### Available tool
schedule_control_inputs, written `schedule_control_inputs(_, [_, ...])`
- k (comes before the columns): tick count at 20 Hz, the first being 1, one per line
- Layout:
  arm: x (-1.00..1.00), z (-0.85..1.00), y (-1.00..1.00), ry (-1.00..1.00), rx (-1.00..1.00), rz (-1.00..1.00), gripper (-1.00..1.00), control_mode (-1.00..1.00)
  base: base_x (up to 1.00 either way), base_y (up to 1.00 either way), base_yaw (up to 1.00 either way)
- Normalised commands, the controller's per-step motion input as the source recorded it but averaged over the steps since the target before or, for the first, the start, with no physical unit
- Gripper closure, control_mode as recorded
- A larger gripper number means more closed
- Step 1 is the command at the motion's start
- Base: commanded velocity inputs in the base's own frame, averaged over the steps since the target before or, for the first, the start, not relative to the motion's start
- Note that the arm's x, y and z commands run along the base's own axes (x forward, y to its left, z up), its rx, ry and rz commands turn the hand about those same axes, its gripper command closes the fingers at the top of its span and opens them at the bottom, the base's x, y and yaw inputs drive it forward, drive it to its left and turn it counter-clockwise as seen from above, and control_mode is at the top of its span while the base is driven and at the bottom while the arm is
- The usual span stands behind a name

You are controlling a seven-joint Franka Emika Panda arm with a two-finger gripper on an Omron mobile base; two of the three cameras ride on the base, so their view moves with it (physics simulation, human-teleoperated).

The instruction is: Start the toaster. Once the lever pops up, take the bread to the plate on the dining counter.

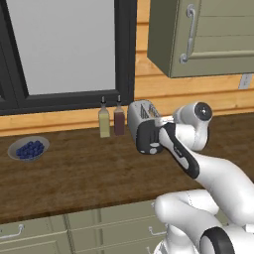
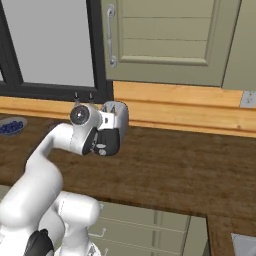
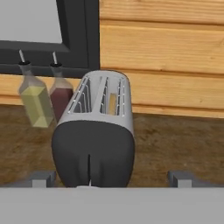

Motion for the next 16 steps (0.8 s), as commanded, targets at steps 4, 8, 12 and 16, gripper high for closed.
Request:
schedule_control_inputs(4, [0.01,0.4,0.0,0.0,0.0,0.0,-1.0,-1.0,0.0,0.0,0.0])
schedule_control_inputs(8, [0.08,0.38,0.0,0.0,0.0,0.0,-1.0,-1.0,0.0,0.0,0.0])
schedule_control_inputs(12, [0.18,0.13,0.0,0.0,0.0,-0.02,-1.0,-1.0,0.0,0.0,0.0])
schedule_control_inputs(16, [0.08,0.0,-0.02,-0.01,0.01,-0.05,-1.0,-1.0,0.0,0.0,0.0])
